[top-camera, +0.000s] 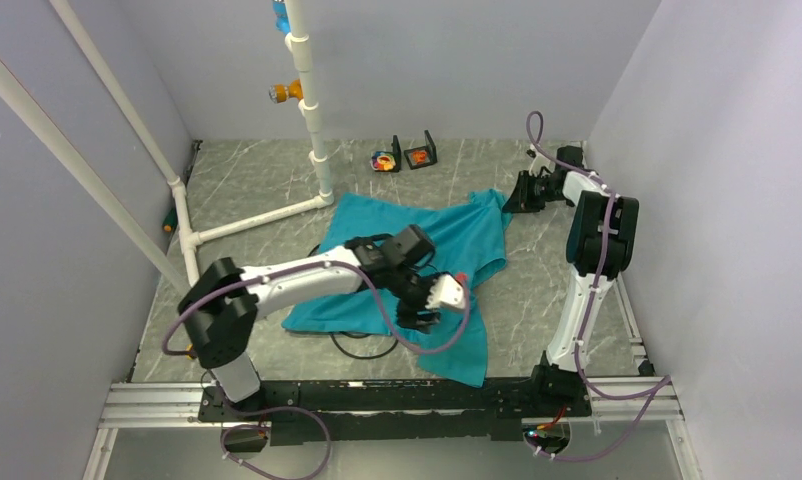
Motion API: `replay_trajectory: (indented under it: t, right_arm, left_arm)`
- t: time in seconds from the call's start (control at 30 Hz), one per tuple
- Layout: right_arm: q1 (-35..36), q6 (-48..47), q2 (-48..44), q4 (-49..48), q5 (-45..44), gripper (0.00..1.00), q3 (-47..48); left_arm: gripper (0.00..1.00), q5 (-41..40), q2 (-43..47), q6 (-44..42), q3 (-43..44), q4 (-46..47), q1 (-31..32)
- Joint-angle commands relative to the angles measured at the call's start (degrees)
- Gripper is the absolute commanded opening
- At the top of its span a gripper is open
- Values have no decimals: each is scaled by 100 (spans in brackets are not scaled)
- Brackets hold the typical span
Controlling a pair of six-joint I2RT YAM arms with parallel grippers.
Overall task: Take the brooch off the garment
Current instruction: Flatten out the clothes at the center of the board.
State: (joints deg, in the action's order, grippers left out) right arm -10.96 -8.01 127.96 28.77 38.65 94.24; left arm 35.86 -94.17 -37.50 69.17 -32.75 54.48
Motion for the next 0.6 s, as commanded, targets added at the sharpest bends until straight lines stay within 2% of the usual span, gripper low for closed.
replay_trajectory:
  t: [0.0, 0.07, 0.27, 0.57]
  right_arm:
    - [-9, 87, 183, 22, 327, 11, -17]
    - [-19, 40, 112, -5, 306, 0, -62]
    - [-45, -43, -113, -102, 224, 0, -98]
    - [-79, -201, -72, -43, -72, 0, 148]
  left_arm:
    - [62, -538, -591, -310, 813, 673, 776]
    - [61, -547, -974, -433, 1036, 783, 1020]
    - [61, -596, -1679, -781, 1299, 929, 1503]
    - [61, -724, -2418, -582, 1769, 1248, 1554]
